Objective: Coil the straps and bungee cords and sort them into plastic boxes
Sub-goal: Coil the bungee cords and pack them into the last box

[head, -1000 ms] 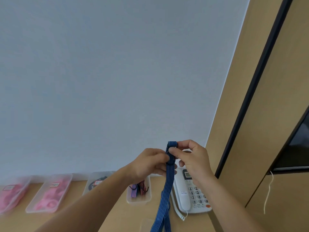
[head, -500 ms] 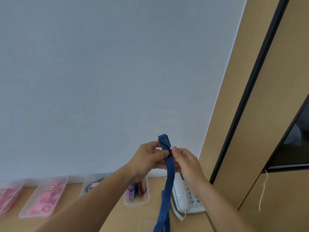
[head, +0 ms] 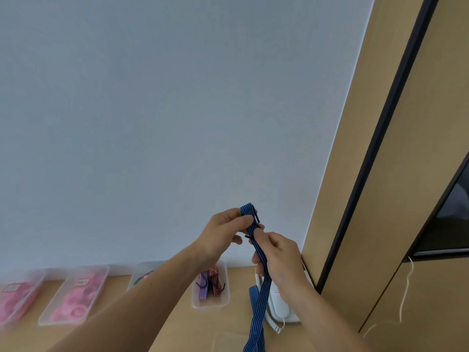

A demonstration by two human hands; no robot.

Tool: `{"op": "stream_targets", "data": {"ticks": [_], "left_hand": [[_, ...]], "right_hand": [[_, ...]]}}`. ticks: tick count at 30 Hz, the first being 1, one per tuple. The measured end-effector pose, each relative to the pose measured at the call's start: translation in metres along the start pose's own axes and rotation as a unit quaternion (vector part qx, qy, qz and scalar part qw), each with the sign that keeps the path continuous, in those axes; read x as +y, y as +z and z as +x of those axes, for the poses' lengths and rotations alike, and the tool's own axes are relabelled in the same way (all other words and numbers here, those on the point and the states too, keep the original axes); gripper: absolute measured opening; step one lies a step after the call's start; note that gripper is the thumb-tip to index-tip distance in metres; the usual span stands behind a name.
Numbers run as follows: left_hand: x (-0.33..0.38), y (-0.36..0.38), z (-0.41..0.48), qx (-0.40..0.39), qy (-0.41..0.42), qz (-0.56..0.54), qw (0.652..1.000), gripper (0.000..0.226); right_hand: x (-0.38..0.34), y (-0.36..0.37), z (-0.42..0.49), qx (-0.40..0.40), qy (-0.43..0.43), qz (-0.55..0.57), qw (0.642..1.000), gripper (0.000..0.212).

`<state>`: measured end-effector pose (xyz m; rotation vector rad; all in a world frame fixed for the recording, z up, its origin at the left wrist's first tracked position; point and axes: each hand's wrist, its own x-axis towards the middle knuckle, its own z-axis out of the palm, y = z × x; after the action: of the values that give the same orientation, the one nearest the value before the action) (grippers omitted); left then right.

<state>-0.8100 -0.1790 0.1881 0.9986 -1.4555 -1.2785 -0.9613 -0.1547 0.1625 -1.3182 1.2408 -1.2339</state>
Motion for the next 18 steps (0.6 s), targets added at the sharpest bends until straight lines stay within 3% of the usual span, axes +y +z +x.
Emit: {"op": "stream_targets", "data": {"ticks": [5, 12, 18], "left_hand": [[-0.009, 0.001, 0.001, 0.029, 0.004, -0.031, 0.999, 0.022], [-0.014, -0.002, -0.001, 0.042, -0.014, -0.027, 0.999, 0.028], [-0.010, -0.014, -0.003, 0.046, 0.022, 0.094, 0.994, 0.018]], "right_hand": [[0.004, 0.001, -0.001, -0.008, -0.006, -0.005, 1.000, 0.037], [0.008, 0.003, -0.002, -0.038, -0.027, 0.011, 0.999, 0.033], [0.011, 0.000, -0.001, -0.060, 0.028, 0.002, 0.998, 0.037]]}}
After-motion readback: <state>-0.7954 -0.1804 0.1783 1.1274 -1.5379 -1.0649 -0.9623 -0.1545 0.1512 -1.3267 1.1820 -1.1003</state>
